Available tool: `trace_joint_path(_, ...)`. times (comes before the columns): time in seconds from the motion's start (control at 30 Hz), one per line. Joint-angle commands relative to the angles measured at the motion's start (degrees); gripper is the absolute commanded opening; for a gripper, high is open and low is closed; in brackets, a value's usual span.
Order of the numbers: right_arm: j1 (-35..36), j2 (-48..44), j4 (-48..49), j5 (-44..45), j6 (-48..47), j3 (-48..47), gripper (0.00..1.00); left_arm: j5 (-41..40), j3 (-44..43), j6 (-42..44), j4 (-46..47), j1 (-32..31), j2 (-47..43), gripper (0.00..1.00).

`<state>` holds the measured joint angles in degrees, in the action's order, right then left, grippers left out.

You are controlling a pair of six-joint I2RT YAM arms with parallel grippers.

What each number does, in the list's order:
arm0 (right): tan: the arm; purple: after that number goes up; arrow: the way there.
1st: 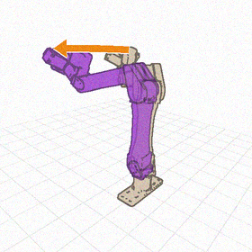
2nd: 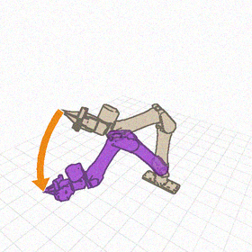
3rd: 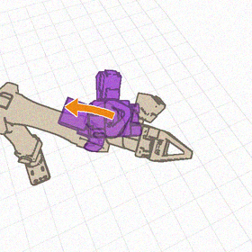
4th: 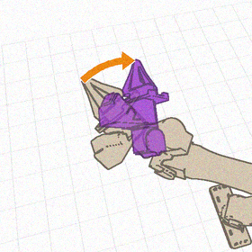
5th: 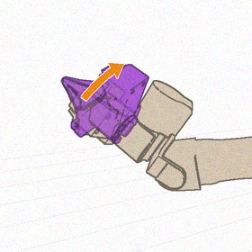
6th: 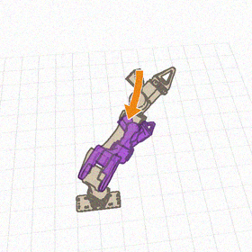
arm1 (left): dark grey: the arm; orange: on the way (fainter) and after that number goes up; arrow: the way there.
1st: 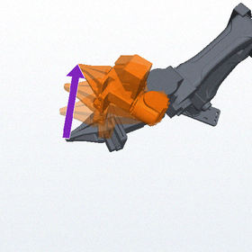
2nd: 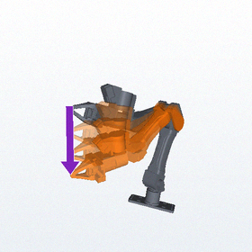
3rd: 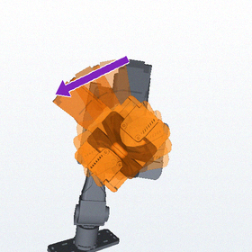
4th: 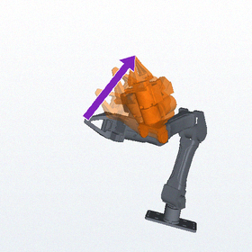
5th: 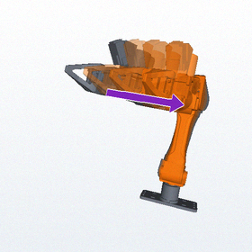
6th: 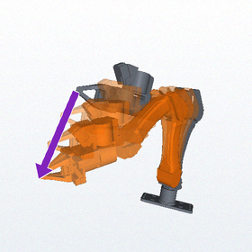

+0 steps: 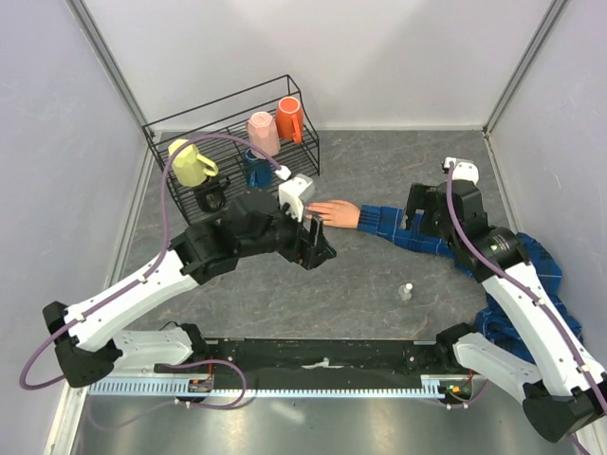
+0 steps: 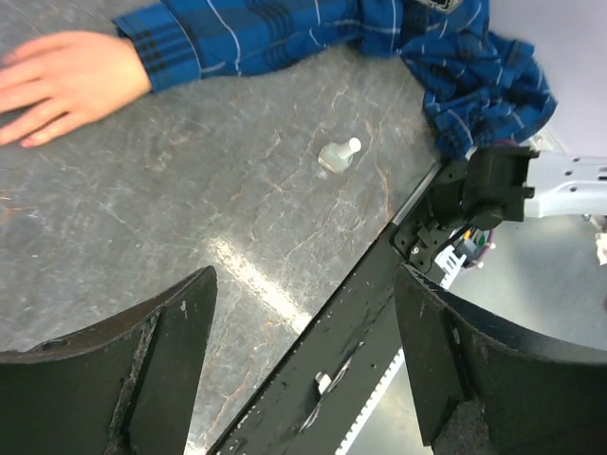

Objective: Paint the nails

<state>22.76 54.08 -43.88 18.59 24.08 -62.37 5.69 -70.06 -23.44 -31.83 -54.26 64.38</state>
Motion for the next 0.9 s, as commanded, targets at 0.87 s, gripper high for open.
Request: trace_joint_path(0.87, 0.0, 0.0, -15.0, 13.4, 15.0, 5.6, 0.98, -4.1, 14.2, -8.5, 16.2, -7.4, -1.1, 0.80)
